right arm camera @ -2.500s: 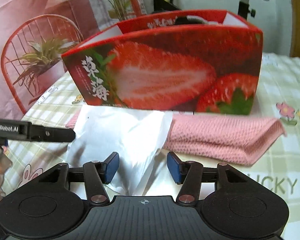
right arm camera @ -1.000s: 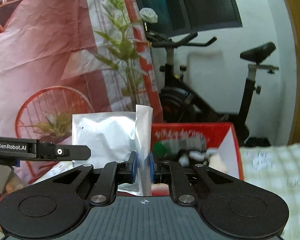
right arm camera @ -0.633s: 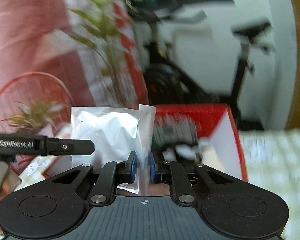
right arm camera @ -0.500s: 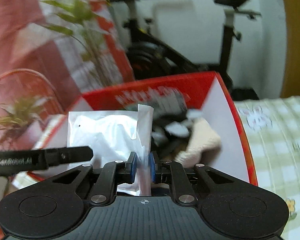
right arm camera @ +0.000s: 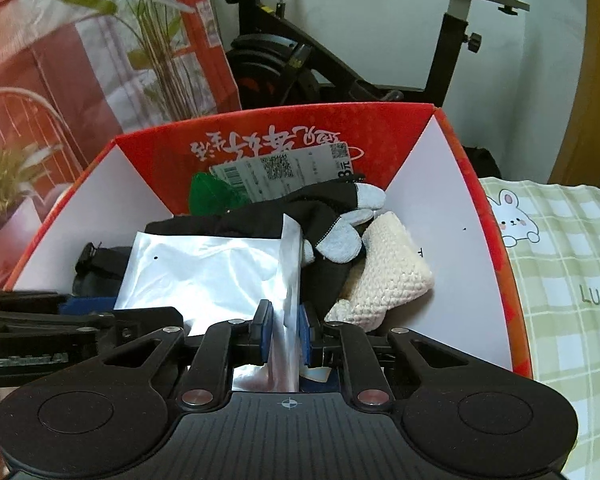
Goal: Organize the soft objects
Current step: 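Carry the white foil pouch over the red box, lower it, open both grippers, then move both open grippers to the pink knitted towel beside the box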
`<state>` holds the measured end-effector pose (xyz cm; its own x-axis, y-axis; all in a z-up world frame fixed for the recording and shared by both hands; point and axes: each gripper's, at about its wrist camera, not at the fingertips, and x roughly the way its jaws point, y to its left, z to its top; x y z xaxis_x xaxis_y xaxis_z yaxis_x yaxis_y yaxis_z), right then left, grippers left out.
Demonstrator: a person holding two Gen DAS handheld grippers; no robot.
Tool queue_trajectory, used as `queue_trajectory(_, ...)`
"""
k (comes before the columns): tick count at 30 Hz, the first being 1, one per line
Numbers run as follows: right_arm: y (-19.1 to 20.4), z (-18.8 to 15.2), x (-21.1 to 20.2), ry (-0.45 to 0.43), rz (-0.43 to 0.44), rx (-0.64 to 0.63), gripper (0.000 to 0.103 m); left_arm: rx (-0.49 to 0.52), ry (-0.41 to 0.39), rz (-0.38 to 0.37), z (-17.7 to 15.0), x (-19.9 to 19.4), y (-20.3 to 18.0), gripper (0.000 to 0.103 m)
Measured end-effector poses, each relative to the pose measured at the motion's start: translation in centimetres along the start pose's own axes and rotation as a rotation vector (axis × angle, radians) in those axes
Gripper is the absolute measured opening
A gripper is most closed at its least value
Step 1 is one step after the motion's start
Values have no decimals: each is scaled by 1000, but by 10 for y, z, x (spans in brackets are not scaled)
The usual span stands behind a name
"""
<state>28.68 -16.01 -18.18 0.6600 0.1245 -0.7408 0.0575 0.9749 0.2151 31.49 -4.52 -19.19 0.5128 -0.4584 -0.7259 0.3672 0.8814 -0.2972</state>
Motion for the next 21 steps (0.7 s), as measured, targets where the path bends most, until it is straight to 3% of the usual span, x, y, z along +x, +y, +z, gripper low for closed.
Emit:
queue_trajectory(2, 1, -2, 0, -3, -5, -11, 12, 12, -15, 2, 2, -7, -3, 73)
queue_trajectory(6, 2, -4, -5, -19, -11, -18, 15, 49, -64, 6, 10, -28, -8, 84)
queue_trajectory(8, 6, -8, -11, -46, -14, -50, 21, 62, -94, 34, 12, -40, -10, 97)
queue_trajectory(10, 10, -11, -24, -80, -4, -103, 34, 84, -137, 53, 10, -55, -12, 100)
queue_trajectory(16, 3, -28, -73, -224, 44, -121, 51, 133, -214, 101, -5, -86, -19, 103)
queue_trajectory(21, -18, -54, -107, -342, 79, -92, 52, 117, -273, 134, -30, -104, -22, 103)
